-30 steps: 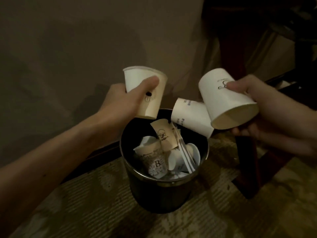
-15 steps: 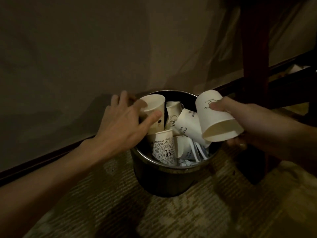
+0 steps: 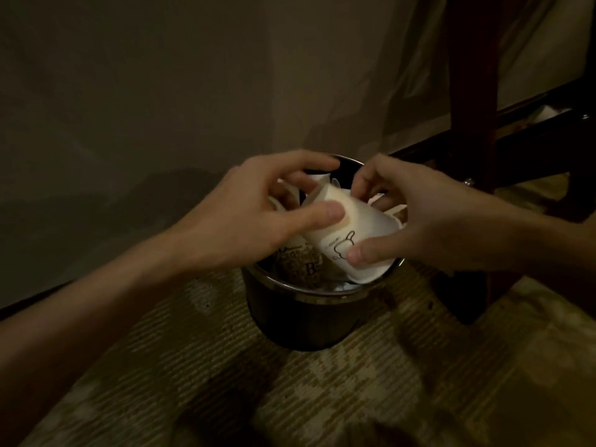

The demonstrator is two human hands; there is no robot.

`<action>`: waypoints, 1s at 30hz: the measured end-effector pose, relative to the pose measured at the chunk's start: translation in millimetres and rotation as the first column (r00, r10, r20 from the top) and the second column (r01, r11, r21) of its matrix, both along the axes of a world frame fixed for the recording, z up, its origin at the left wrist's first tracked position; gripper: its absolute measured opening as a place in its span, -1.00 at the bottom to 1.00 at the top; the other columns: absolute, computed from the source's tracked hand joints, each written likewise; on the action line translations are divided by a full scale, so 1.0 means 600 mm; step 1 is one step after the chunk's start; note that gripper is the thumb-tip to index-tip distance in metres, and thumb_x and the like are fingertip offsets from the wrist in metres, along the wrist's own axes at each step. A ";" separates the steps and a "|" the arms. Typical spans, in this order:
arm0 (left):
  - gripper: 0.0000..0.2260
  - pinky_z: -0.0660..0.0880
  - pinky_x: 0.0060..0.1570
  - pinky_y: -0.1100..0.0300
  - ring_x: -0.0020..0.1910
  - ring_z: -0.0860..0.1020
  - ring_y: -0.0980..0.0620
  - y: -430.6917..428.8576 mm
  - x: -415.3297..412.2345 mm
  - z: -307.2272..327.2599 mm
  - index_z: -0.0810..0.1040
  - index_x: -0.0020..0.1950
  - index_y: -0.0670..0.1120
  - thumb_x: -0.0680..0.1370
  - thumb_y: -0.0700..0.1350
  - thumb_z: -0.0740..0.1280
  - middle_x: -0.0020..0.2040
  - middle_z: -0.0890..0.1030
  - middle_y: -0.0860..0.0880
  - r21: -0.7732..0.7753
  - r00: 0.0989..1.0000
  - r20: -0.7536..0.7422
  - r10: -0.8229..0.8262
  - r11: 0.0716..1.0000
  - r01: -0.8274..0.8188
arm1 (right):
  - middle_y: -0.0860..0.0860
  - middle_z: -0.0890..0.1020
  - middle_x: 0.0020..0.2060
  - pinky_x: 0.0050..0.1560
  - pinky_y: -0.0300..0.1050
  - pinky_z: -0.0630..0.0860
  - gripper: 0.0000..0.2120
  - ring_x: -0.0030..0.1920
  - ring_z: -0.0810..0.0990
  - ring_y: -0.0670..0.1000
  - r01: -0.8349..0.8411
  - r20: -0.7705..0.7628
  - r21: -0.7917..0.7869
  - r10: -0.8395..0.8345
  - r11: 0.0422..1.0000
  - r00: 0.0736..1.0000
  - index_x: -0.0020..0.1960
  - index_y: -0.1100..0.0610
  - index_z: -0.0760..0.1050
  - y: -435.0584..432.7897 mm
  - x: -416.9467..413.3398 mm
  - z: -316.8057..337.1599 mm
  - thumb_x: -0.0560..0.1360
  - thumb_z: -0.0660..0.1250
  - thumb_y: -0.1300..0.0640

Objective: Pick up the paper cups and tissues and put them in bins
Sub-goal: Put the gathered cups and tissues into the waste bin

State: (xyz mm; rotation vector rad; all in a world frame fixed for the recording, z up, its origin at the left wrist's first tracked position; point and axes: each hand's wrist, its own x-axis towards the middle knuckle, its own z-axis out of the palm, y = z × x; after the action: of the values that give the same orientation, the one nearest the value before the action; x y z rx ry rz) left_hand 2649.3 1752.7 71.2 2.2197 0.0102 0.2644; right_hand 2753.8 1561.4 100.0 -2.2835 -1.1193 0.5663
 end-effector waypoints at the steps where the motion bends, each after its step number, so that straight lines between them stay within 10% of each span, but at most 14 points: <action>1: -0.55 0.60 -0.05 0.14 -0.01 0.61 0.24 0.001 -0.005 -0.008 0.50 0.25 0.33 0.38 0.36 0.38 0.10 0.60 0.22 0.018 0.999 -0.046 -0.027 0.999 0.028 | -0.43 0.48 0.04 -0.18 -0.32 0.49 -0.44 0.04 0.47 -0.38 -0.013 0.054 -0.004 0.014 1.000 0.998 0.00 -0.26 0.40 -0.002 0.002 -0.007 0.07 0.54 -0.28; 15: -0.54 0.50 -0.23 0.35 -0.06 0.56 0.33 0.001 -0.018 -0.012 0.50 0.09 0.33 0.27 0.47 0.26 -0.05 0.57 0.24 0.336 0.962 -0.267 -0.055 0.930 0.146 | -0.17 0.48 0.30 0.19 -0.29 0.25 -0.51 0.28 0.35 -0.18 -0.083 0.270 0.031 0.072 0.996 0.960 0.37 -0.08 0.45 -0.025 -0.016 -0.073 0.48 0.38 -0.14; 22: -0.70 0.33 -0.50 0.32 -0.52 0.39 0.19 -0.086 0.007 0.093 0.46 -0.33 0.05 0.49 0.21 0.32 -0.49 0.46 0.09 0.311 1.000 0.011 0.000 0.951 -0.003 | -0.03 0.56 -0.34 -0.42 -0.20 0.42 -0.91 -0.33 0.50 -0.09 0.168 0.231 0.247 -0.226 0.954 0.946 -0.14 -0.05 0.49 -0.146 -0.041 -0.001 0.48 0.35 -0.04; 30: -0.62 0.32 -0.63 0.34 -0.59 0.44 0.15 -0.316 0.017 0.327 0.54 -0.29 0.01 0.56 0.25 0.26 -0.50 0.48 0.02 0.270 0.949 0.023 -0.315 0.916 0.297 | -0.15 0.53 -0.38 -0.45 -0.34 0.35 -0.77 -0.39 0.50 -0.13 0.500 -0.093 0.382 -0.507 0.777 0.857 -0.16 -0.10 0.44 -0.409 -0.155 0.161 0.37 0.26 -0.25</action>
State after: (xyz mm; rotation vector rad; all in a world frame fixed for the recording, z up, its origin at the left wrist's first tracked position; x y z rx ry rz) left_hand 2659.3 1563.1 267.6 2.4325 -0.4300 0.1712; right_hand 2660.7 1316.2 196.4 -2.0948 -0.5112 0.0910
